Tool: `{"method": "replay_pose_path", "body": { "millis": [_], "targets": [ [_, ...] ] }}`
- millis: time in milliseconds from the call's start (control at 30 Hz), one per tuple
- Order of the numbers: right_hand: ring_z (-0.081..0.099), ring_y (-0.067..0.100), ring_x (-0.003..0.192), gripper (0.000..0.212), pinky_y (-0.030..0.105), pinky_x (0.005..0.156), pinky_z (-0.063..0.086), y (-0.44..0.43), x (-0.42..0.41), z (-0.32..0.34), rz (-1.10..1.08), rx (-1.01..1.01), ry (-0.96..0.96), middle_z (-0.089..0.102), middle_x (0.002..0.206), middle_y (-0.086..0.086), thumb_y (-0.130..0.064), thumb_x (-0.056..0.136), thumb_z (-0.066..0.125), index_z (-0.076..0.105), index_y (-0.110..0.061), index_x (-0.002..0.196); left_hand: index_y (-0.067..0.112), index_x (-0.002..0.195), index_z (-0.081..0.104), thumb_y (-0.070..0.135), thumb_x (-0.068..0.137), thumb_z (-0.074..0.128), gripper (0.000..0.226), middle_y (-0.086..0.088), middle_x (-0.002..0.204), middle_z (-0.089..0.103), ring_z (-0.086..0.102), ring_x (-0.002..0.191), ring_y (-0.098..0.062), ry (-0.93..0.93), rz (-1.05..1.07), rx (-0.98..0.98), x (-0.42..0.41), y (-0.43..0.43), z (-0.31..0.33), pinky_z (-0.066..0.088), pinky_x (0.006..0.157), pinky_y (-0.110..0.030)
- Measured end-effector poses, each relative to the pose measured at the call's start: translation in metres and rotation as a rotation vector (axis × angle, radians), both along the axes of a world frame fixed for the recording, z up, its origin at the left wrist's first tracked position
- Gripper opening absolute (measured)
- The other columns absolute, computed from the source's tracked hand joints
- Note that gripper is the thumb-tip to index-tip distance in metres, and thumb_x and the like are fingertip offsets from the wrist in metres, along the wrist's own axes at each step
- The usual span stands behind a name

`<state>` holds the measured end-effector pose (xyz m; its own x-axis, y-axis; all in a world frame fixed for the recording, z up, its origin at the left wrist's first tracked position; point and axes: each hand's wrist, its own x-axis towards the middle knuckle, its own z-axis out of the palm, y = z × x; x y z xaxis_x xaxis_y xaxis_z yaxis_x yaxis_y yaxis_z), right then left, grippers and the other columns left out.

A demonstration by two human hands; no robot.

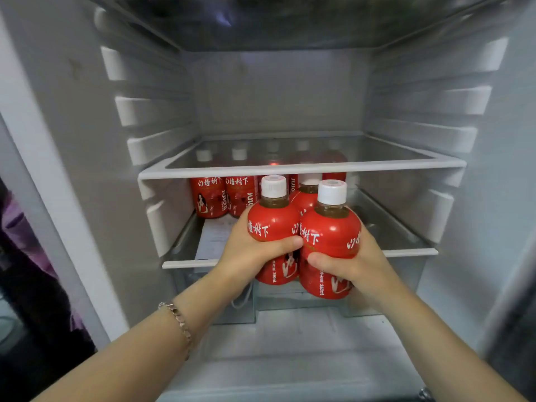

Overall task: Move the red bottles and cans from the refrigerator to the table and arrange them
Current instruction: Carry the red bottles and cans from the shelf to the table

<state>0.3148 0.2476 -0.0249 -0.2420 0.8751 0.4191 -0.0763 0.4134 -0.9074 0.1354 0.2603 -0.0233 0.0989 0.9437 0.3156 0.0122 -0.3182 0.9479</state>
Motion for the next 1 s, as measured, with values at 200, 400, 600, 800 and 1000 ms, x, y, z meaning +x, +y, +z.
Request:
{"method": "replay_pose_path", "body": {
  "millis": [200,400,600,800,1000],
  "targets": [
    [0.068,0.0,0.088,0.08,0.011,0.067,0.052,-0.042,-0.001,0.0,-0.001,0.013,0.018,0.071,0.095,-0.021,-0.025,0.042,0.078,0.049,-0.029,0.116,0.014,0.119,0.056,0.029,0.044,0.082,0.081,-0.001,0.106,0.071,0.069,0.097,-0.014,-0.02,-0.02,0.012,-0.002,-0.041,0.0,0.056,0.076,-0.024],
    [0.067,0.001,0.093,0.082,0.011,0.069,0.052,-0.075,-0.009,0.01,0.145,0.042,-0.049,0.069,0.098,-0.022,-0.029,0.043,0.079,0.048,-0.032,0.119,0.015,0.117,0.056,0.029,0.043,0.082,0.08,0.001,0.104,0.072,0.069,0.096,-0.014,-0.041,0.158,0.038,-0.011,-0.104,0.006,0.055,0.077,-0.025],
    [0.067,-0.001,0.091,0.09,0.013,0.068,0.053,-0.103,-0.033,0.012,0.392,0.059,-0.102,0.069,0.098,-0.02,-0.028,0.04,0.084,0.049,-0.03,0.123,0.014,0.122,0.053,0.034,0.04,0.084,0.091,-0.004,0.11,0.069,0.068,0.099,-0.018,-0.049,0.488,0.046,-0.022,-0.185,0.006,0.054,0.087,-0.038],
    [0.068,0.003,0.093,0.09,0.014,0.07,0.053,-0.164,-0.06,-0.008,0.712,0.029,-0.125,0.069,0.103,-0.014,-0.031,0.042,0.08,0.048,-0.026,0.126,0.023,0.115,0.055,0.036,0.035,0.085,0.086,-0.001,0.107,0.07,0.068,0.097,-0.015,-0.075,0.871,-0.005,-0.015,-0.297,-0.016,0.054,0.087,-0.037],
    [0.067,0.005,0.097,0.104,0.015,0.073,0.053,-0.256,-0.082,-0.023,1.035,-0.007,-0.161,0.065,0.113,-0.007,-0.029,0.044,0.081,0.038,-0.021,0.138,0.028,0.109,0.055,0.039,0.03,0.084,0.085,0.004,0.101,0.07,0.068,0.094,-0.012,-0.102,1.172,-0.052,0.003,-0.422,-0.031,0.053,0.083,-0.034]
  ]
}}
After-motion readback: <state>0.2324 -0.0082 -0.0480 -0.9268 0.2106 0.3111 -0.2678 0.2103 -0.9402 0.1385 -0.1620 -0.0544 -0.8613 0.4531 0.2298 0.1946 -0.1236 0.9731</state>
